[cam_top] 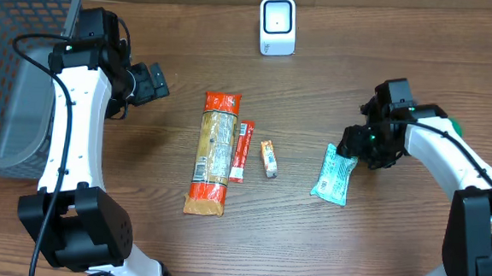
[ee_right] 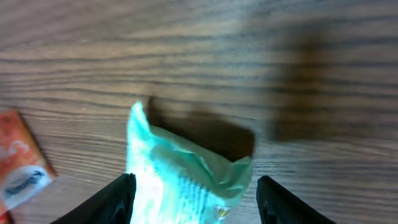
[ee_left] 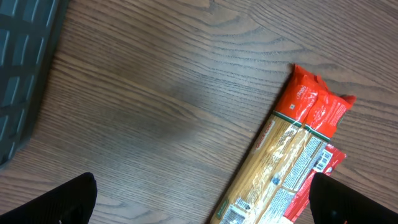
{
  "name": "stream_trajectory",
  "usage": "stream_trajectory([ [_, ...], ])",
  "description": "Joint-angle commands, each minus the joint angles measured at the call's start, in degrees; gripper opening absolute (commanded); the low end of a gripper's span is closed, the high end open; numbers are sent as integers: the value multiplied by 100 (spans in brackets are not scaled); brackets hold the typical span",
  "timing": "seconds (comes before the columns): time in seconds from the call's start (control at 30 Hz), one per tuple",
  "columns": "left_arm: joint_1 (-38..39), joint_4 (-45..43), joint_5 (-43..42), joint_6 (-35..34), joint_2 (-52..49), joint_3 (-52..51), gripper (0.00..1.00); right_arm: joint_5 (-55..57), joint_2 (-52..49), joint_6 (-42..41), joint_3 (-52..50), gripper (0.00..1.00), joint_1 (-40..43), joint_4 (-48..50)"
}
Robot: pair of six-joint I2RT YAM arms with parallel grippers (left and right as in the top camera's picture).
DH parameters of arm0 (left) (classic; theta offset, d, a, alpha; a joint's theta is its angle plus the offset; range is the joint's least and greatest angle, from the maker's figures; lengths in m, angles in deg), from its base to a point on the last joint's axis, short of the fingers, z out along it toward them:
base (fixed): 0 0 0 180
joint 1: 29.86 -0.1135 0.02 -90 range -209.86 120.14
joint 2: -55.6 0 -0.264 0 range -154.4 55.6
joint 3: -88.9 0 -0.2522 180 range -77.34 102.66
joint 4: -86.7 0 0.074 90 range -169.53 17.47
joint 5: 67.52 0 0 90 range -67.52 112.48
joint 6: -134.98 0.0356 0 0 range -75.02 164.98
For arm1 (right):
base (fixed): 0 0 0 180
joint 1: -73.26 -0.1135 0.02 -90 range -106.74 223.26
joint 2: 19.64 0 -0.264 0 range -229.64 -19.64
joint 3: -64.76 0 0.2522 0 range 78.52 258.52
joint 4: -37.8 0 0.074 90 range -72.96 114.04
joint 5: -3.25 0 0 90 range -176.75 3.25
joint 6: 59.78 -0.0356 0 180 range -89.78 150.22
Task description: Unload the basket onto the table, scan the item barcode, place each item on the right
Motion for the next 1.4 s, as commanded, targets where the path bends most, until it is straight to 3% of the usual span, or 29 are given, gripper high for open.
stream_trajectory([
  [0.0,37,13,20,92,-13,98,100,109,-57,79,-323,64,-20,354],
  [0.33,37,13,20,92,-13,98,100,264,-55,81,-511,58,-15,586],
  [0.63,37,13,20,90,-13,98,100,-9,131,85,-129,59,162,278],
  [1.37,37,13,20,92,-13,98,100,-122,107,35,-481,58,348,264],
])
